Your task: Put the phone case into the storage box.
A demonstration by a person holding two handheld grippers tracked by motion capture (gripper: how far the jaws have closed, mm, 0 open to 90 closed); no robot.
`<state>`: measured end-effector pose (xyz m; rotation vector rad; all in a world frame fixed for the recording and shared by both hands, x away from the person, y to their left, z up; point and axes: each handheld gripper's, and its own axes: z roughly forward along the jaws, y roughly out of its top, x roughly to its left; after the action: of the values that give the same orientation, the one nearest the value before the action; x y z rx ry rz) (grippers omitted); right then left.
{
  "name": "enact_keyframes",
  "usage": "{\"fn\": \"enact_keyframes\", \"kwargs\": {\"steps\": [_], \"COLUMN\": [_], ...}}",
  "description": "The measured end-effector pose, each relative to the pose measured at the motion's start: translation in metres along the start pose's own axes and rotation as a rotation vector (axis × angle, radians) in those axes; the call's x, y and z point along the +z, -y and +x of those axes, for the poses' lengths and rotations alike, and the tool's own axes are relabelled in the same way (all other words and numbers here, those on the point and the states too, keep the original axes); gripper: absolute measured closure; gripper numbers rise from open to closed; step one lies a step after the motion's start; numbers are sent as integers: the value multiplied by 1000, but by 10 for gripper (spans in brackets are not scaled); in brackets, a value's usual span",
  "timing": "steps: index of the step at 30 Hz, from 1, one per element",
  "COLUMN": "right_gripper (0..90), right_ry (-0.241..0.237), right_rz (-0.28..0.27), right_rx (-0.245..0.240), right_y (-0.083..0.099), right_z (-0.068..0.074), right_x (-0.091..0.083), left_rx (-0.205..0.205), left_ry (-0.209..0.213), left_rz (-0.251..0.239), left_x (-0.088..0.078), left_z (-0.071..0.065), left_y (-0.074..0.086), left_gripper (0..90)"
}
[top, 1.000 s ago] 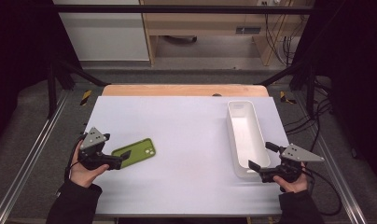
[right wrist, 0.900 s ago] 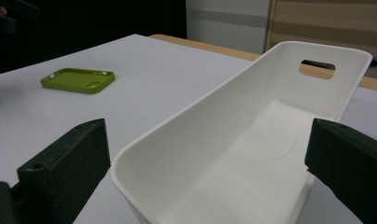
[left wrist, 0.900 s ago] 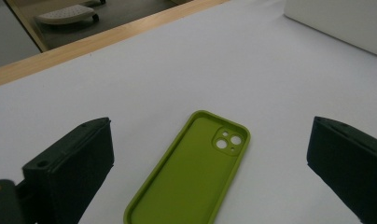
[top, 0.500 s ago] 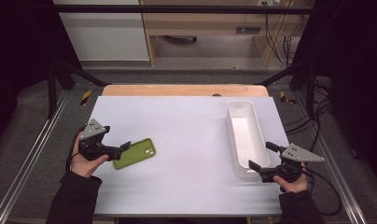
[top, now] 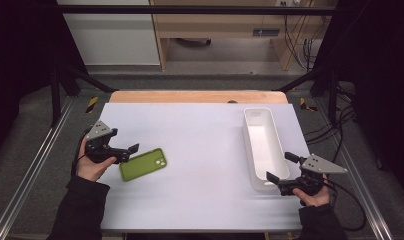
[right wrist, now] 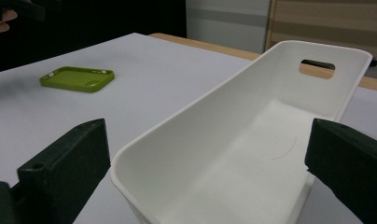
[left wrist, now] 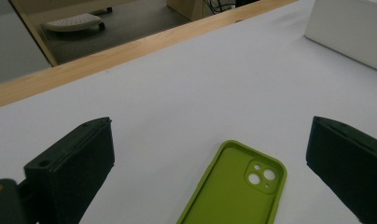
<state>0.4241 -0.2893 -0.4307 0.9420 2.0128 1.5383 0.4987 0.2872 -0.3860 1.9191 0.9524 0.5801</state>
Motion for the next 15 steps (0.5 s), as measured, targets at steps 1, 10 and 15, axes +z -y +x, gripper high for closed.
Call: {"fn": "enact_keyframes", "kwargs": {"steps": [1,10,15], "right_gripper": [5,5,5], "right_ry": [0,0,-1], "right_rz": [0,2,4], "right_rx": [2,0,-4], "right_y": [0,0,0], "right_z": [0,0,0], "right_x": [0,0,1], "left_rx": [4,18,31], "left_ry": [-4,1,6], "left_rz": [3,42,63], "left_x": [1,14,20], "left_z": [1,6,6], "left_y": [1,5,8], "left_gripper": [6,6,6]}}
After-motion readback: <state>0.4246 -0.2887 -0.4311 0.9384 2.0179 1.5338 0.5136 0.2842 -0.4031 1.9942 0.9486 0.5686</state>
